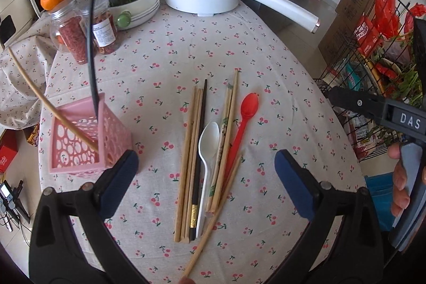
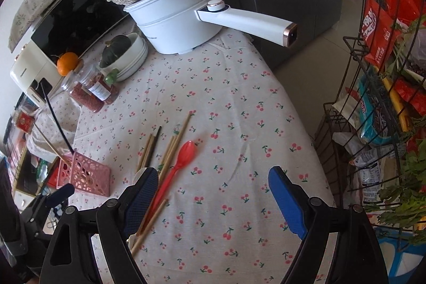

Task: Organize utensils
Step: 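Move the left tool back to the pile and grasp another wooden chopstick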

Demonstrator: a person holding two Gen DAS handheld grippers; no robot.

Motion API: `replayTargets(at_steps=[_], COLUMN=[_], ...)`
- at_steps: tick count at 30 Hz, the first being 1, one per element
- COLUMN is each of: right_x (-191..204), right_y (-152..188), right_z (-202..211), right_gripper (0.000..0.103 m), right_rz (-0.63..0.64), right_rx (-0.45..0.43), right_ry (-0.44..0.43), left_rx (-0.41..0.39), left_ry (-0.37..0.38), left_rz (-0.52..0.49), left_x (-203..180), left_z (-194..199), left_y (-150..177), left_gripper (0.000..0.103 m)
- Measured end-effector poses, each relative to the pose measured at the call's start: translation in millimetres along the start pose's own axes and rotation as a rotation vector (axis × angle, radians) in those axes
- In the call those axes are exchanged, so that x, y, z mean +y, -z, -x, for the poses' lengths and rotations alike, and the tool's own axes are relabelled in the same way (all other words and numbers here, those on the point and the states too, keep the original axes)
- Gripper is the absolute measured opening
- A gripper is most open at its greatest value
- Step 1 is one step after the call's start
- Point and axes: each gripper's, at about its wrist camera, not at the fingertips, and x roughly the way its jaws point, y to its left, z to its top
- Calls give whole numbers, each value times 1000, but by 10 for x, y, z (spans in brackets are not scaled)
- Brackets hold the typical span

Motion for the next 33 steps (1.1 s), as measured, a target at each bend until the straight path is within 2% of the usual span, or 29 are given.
replayTargets(at_steps=[3, 5, 7, 8, 10, 12, 16, 24, 33], right_x=[-101, -143, -167, -168, -177, -162, -133, -128, -124], right_y=[-17, -32, -50, -59, -76, -91, -110, -119, -87], right_z=[-54, -70, -78, -84, -97, -115, -148, -192, -273], right_gripper=[86, 86, 86, 86, 86, 86, 86, 86, 86], right_rz=[-27, -39, -44, -44, -45, -43, -28, -22, -30], right_rx=[19, 27, 30, 31, 32, 37, 42, 49, 71], right_ry=[5, 1, -2, -2, -3, -6, -8, -3, 2], left_rx=[33, 48, 71, 85, 114, 129, 139, 170, 200], left_ry=[-44, -74, -92, -97, -105, -120, -152, -158, -122], left_rz=[-2, 1, 9, 16, 33, 45, 51, 51, 64], left_x=[-65, -77, -70, -55, -27, -12, 14, 35, 112], left_z=[-231, -376, -521, -595, -730, -839, -982, -1143, -1243], left_y=[-156, -253, -326, -368, -404, -433, -462, -478, -570], left_gripper=[100, 93, 75, 69, 48, 38, 24, 21, 21])
